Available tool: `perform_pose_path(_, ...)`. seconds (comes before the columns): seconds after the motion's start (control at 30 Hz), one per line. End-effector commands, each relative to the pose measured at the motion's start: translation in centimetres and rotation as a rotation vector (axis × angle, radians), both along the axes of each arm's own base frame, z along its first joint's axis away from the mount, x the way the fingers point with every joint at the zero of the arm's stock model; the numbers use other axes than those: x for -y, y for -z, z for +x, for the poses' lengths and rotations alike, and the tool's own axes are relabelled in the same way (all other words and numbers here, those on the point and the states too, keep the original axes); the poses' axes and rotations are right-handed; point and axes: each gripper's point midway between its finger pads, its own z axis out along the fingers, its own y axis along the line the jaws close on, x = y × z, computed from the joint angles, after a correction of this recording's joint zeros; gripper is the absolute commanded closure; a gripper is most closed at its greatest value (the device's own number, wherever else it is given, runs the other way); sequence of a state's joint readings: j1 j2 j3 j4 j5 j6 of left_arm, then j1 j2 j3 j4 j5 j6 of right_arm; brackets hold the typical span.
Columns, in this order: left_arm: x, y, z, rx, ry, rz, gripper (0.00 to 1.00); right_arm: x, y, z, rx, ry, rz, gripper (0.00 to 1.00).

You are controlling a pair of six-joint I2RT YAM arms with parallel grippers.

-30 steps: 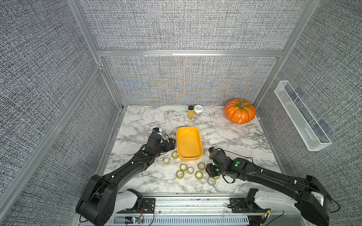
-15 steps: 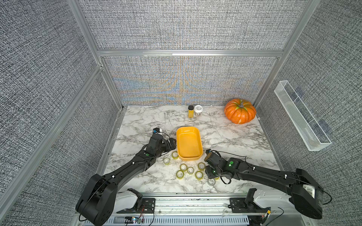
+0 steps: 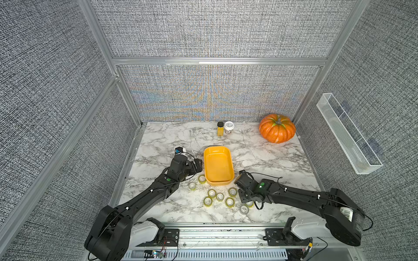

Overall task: Put the transparent tape into the storage box
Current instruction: Pick up the tape at the center of the board.

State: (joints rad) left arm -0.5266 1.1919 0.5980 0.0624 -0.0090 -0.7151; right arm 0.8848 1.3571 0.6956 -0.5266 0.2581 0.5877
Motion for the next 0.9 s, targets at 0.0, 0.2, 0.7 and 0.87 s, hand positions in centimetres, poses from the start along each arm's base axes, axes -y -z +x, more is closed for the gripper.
perform_pose_path(0.0, -0.2, -0.4, 0.2, 0.011, -0.01, 0.001, 0.0, 1.0, -0.1, 0.8, 0.013, 0.046, -0.01, 0.52)
perform_pose_path(0.2, -0.3, -0.4, 0.1, 0.012, -0.013, 0.005, 0.0, 2.6, 0.0, 2.4, 0.013, 0.097, -0.01, 0.52)
perform_pose_path(0.7, -0.8, -0.7, 0.1, 0.026, -0.028, 0.018, 0.0, 0.5, -1.6, 0.9, -0.009, 0.043, 0.118, 0.47)
perform_pose_path(0.87, -0.5, -0.6, 0.1, 0.018, -0.017, 0.012, 0.0, 1.6, 0.7, 0.2, -0.049, 0.07, 0.05, 0.47)
